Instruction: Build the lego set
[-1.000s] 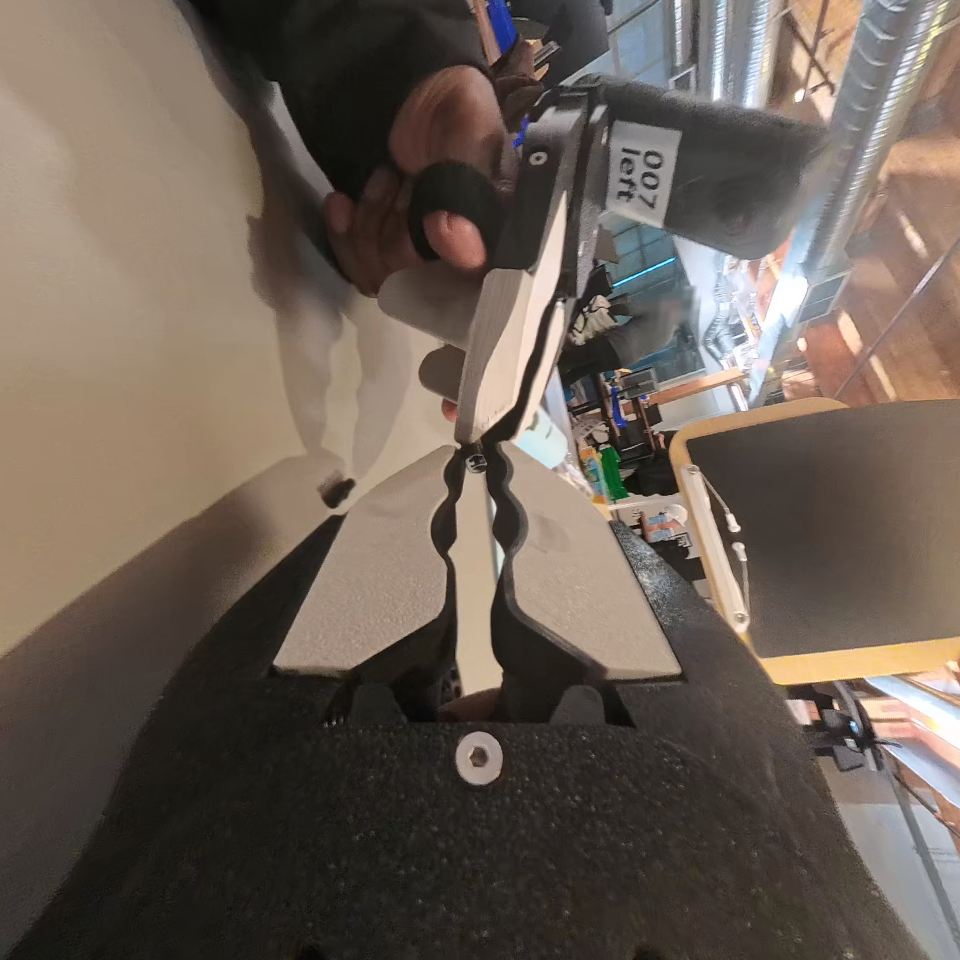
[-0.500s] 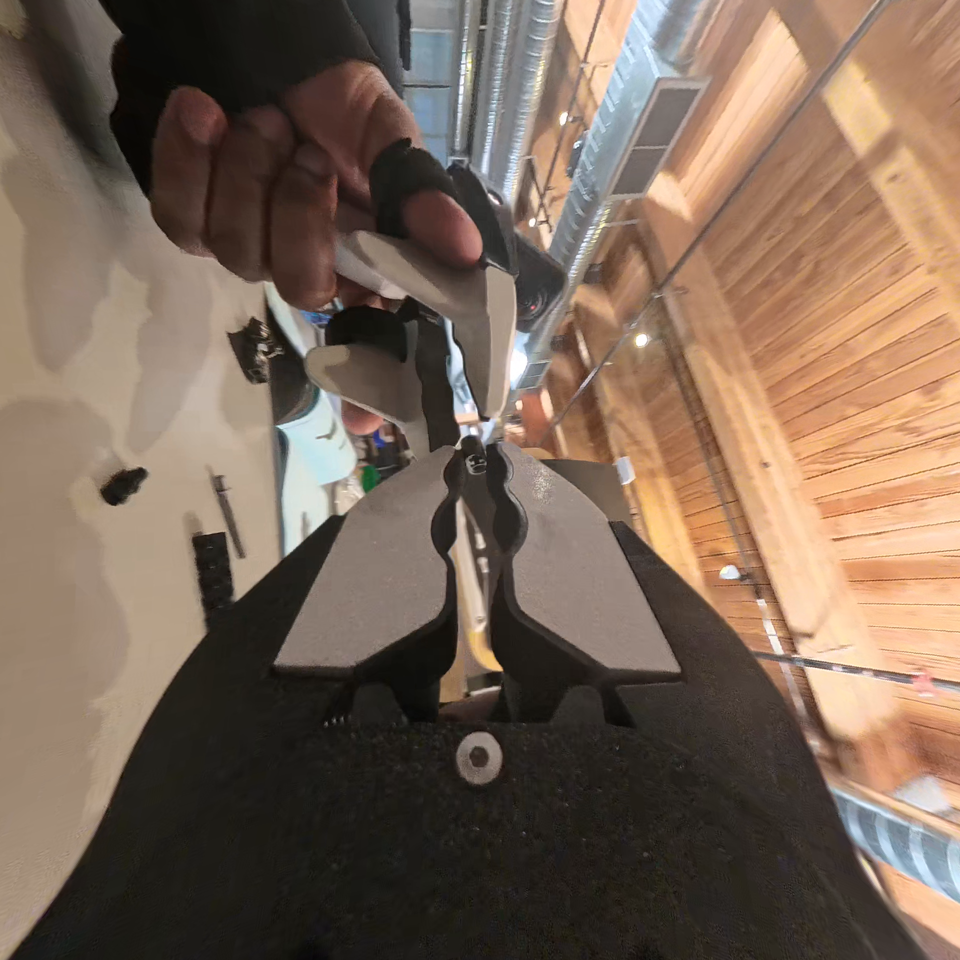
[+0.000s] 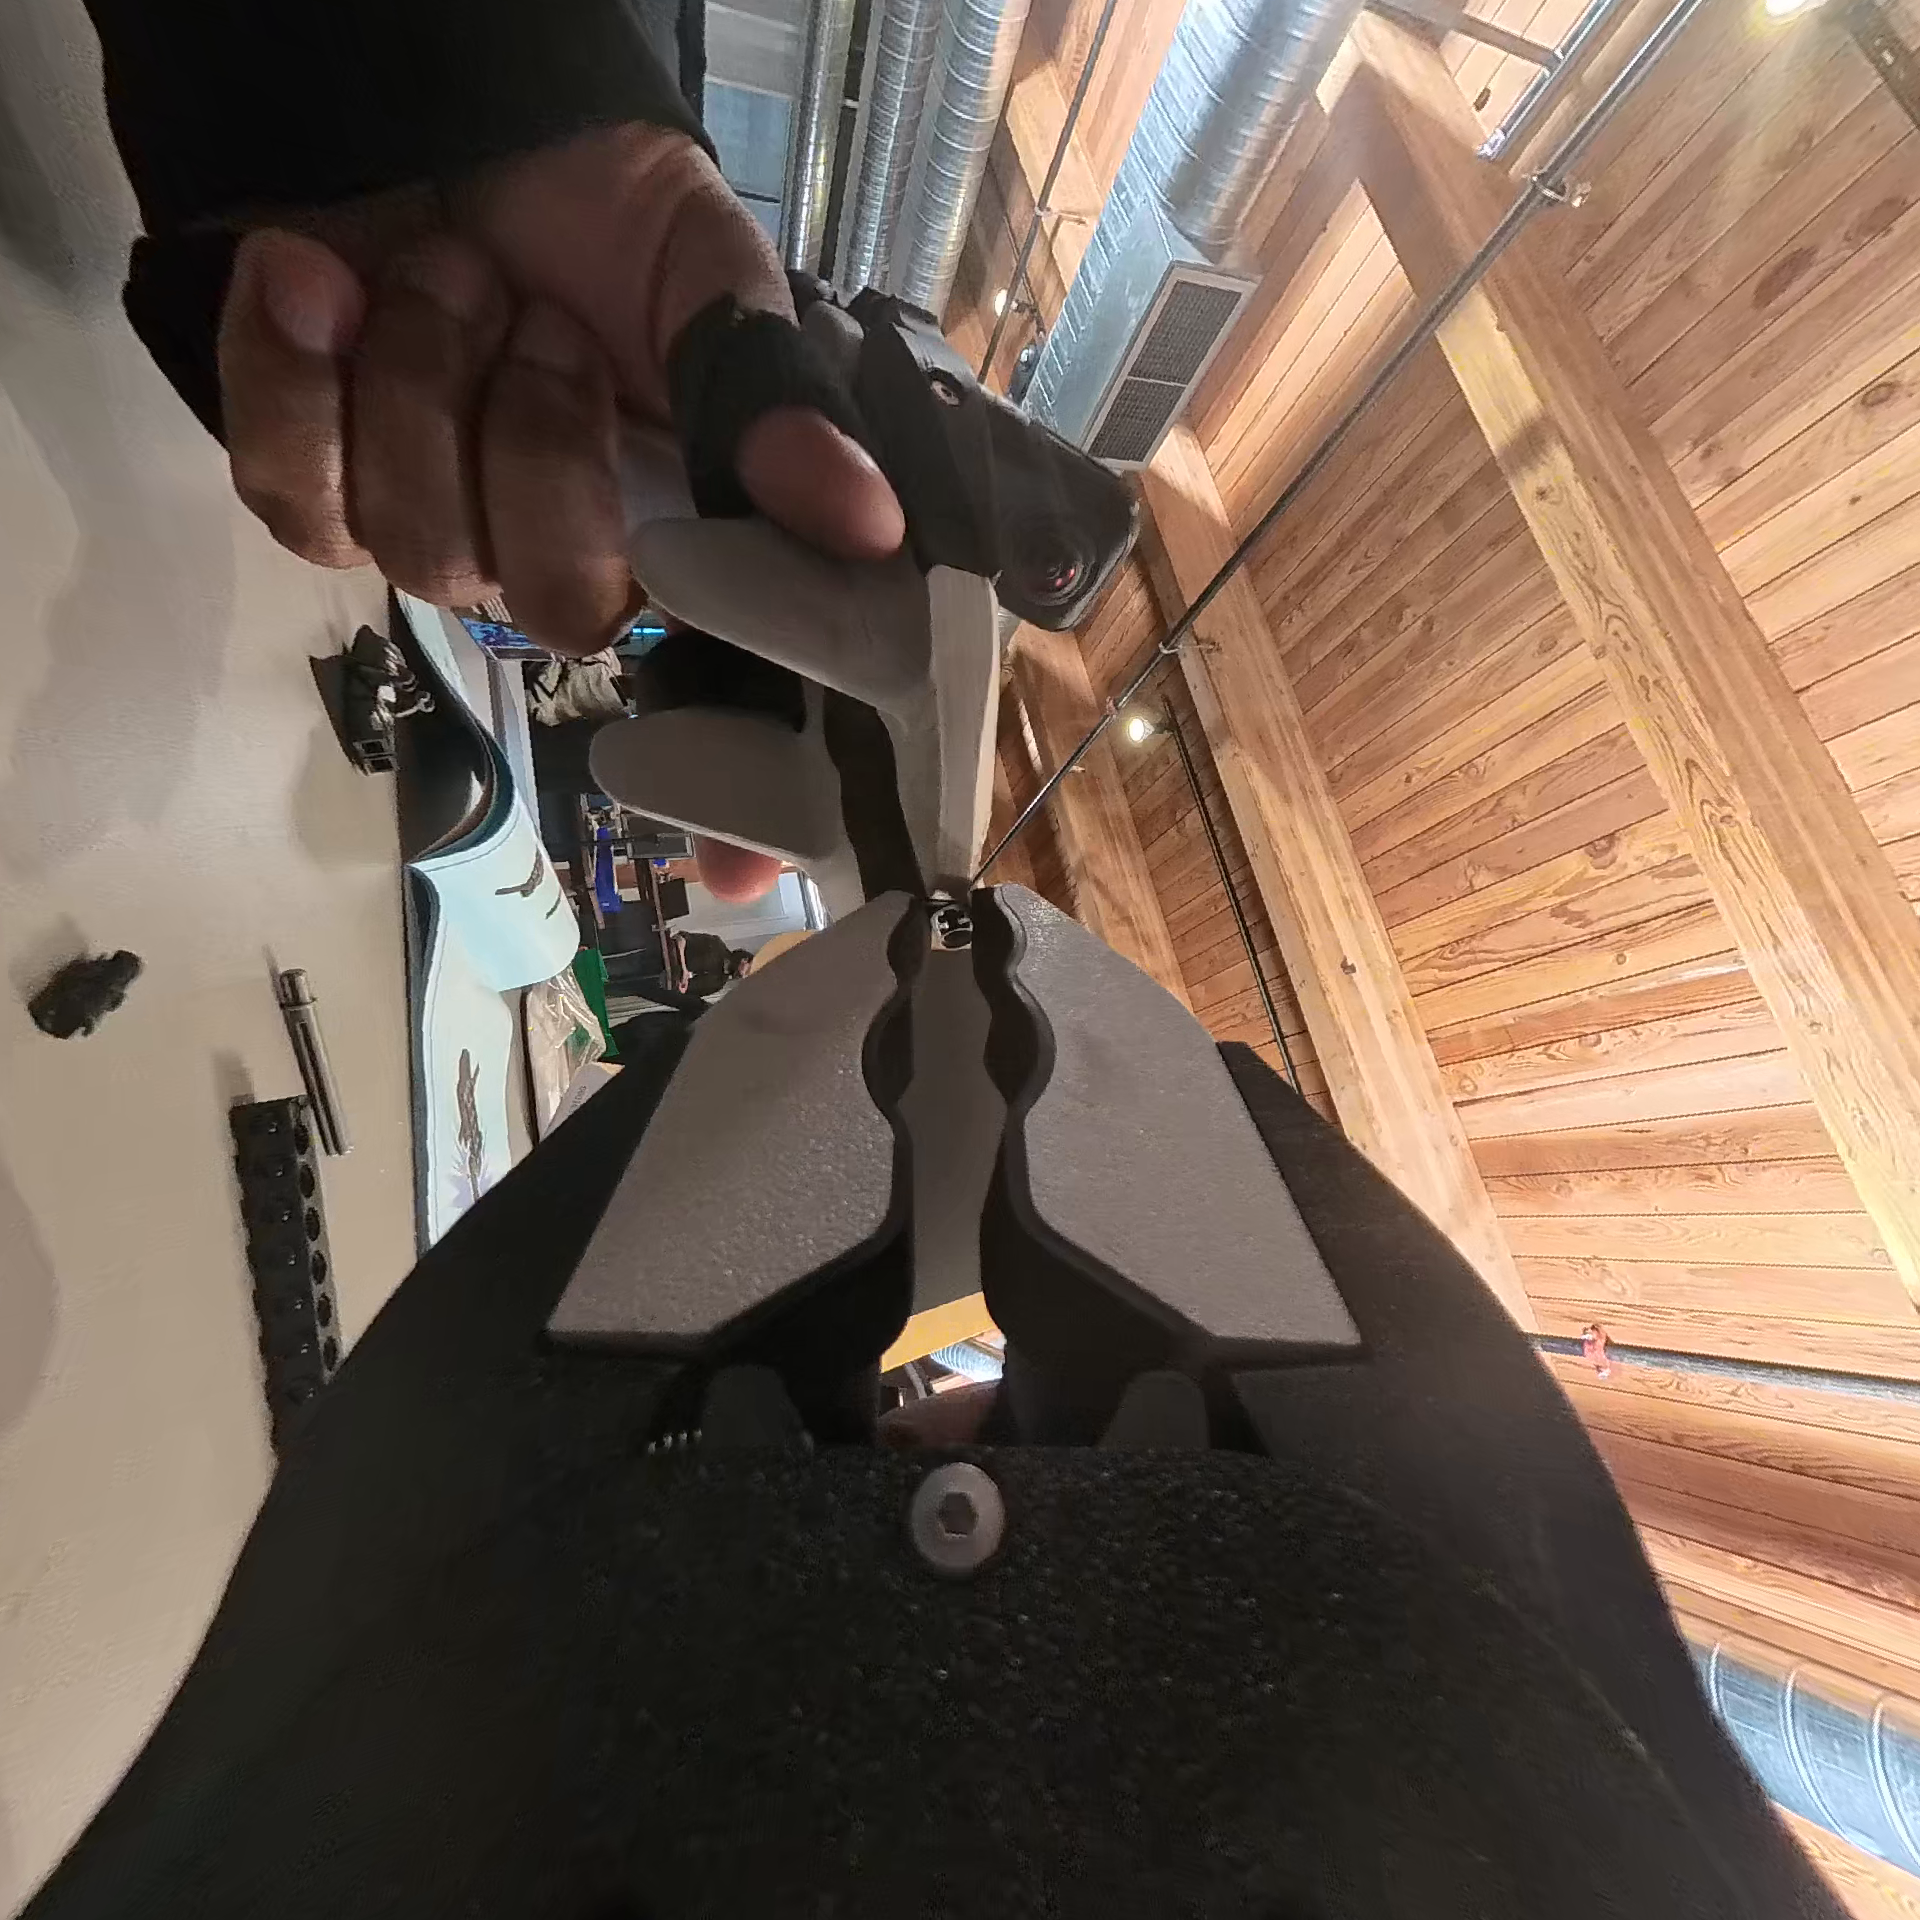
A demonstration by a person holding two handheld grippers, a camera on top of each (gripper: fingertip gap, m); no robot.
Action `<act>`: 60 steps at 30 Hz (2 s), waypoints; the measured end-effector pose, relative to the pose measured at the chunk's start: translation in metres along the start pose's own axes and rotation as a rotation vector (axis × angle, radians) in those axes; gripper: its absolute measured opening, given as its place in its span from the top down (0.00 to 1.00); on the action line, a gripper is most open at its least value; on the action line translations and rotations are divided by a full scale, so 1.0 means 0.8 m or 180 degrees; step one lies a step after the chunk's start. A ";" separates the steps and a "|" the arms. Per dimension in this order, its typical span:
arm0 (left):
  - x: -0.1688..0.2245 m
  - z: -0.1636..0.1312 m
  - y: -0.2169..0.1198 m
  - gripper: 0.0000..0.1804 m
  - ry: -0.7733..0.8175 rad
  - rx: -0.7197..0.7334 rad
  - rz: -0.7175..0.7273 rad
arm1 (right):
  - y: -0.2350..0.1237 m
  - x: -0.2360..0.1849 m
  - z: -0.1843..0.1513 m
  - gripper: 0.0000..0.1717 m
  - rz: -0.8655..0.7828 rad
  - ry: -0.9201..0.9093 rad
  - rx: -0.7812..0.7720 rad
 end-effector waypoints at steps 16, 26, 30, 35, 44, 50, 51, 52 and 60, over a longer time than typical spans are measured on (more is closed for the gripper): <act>-0.002 -0.001 -0.002 0.91 -0.0628 0.0133 -0.0448 | -0.001 0.002 0.003 0.95 -0.0058 -0.0101 0.0066; -0.004 -0.003 -0.002 0.90 -0.0910 0.0134 -0.0602 | -0.002 0.002 0.004 0.95 -0.0048 -0.0251 0.0108; -0.006 -0.004 -0.003 0.91 -0.0898 0.0105 -0.0577 | -0.002 0.001 0.004 0.95 -0.0017 -0.0256 0.0116; -0.009 -0.004 -0.003 0.91 -0.0787 0.0074 -0.0415 | -0.001 -0.002 0.003 0.95 0.0035 -0.0244 0.0071; -0.013 -0.004 -0.005 0.92 -0.0682 0.0094 -0.0317 | 0.002 -0.007 0.005 0.95 0.0079 -0.0224 0.0015; -0.014 -0.006 -0.005 0.92 -0.0673 0.0123 -0.0325 | 0.003 -0.008 0.006 0.95 0.0101 -0.0204 0.0008; -0.014 -0.006 -0.004 0.92 -0.0673 0.0122 -0.0331 | 0.003 -0.008 0.006 0.95 0.0108 -0.0200 0.0012; -0.014 -0.006 -0.004 0.92 -0.0675 0.0121 -0.0336 | 0.002 -0.008 0.006 0.95 0.0116 -0.0196 0.0014; -0.014 -0.009 -0.002 0.92 -0.0642 0.0075 -0.0321 | -0.004 -0.009 0.004 0.95 0.0152 -0.0251 0.0029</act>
Point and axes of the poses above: each gripper's, where its closed fingertips meet, y out along the fingers, z out of its top, x = y × z across the jaws, the point moved 6 cm from there along -y, back along the fingers, and after that the axes turned 8 degrees about -y, right-handed, at the moved point
